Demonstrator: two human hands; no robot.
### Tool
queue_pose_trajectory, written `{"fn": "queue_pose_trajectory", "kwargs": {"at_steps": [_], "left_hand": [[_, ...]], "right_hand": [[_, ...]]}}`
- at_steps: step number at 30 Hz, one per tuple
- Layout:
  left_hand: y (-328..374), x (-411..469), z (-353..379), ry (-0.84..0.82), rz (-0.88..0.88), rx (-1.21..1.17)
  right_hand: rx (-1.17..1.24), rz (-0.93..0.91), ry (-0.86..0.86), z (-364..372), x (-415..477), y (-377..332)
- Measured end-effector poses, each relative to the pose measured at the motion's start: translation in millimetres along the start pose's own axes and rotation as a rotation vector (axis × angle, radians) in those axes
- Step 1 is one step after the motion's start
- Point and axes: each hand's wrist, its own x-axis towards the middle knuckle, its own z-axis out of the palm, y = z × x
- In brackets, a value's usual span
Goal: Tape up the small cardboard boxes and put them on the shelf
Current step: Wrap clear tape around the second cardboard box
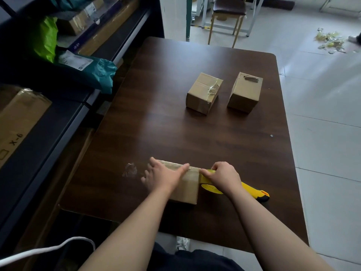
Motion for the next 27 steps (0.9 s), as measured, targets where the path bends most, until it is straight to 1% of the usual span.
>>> {"fn": "queue_pose_trajectory", "kwargs": {"at_steps": [3, 6, 14, 17, 20, 22, 24, 27], "left_hand": [[5.8, -1.4, 8.3, -0.004, -0.017, 0.071], [1.3, 5.7, 11.4, -0.021, 0.005, 0.037], [-17.9, 35.5, 0.2, -0.025, 0.042, -0.306], [-21.4, 49.7, -0.9, -0.011, 0.116, -0.34], [-16.5, 64.6, 0.6, -0.005, 0.22, -0.217], [-6.1, 72.8, -0.9, 0.025, 0.288, -0.058], [5.5, 76.2, -3.4, 0.087, 0.355, 0.095], [10.4, 61.0, -3.0, 0.229, 0.422, 0.183]], "right_hand": [[0.02, 0.003, -0.005, 3.5, -1.3, 2.7], [0.063, 0.007, -0.008, 7.3, -1.5, 7.0], [0.231, 0.041, -0.078, 17.3, -4.7, 17.5], [0.344, 0.051, -0.116, 22.6, -9.3, 17.5], [0.466, -0.001, -0.16, 27.2, -18.9, 18.8], [0.598, -0.034, -0.186, 27.5, -27.7, 23.7], [0.696, -0.029, -0.2, 28.0, -34.2, 28.3], [0.699, -0.034, -0.19, 37.4, -39.5, 30.5]]}}
